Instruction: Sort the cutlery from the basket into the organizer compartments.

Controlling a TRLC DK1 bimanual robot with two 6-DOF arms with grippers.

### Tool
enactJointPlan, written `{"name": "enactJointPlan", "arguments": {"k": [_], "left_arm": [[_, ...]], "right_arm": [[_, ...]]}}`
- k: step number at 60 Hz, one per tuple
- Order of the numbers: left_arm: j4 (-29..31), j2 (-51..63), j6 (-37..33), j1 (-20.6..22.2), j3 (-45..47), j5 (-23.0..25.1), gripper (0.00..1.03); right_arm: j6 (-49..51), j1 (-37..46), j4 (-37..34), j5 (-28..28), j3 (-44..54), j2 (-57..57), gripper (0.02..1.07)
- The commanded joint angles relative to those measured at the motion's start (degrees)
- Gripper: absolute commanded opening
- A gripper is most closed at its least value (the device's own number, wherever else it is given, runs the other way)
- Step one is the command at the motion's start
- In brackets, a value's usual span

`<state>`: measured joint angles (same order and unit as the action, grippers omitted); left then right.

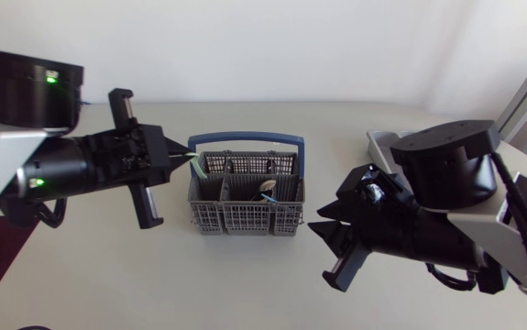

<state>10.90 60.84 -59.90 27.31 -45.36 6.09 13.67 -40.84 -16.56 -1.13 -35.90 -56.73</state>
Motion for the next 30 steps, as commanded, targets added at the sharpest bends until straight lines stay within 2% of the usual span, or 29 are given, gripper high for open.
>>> {"name": "enactJointPlan", "arguments": {"k": [1,14,30], "left_arm": [[0.97,-3.97,4.62,-0.59,-0.25,-0.11,0.04],[4.40,-7.66,19.12,0.81,-3.33,0.15,0.04],[6.33,-3.36,34.76,7.14,-10.62,0.24,0.04]], "right_arm": [[-0.58,-0.47,-0.67,0.77,-1.28,1.89,0.40],[0.04,-3.81,-0.49,5.61,-2.33,5.14,0.40],[2.32,-7.24,1.62,10.44,-2.51,7.51,0.40]]}}
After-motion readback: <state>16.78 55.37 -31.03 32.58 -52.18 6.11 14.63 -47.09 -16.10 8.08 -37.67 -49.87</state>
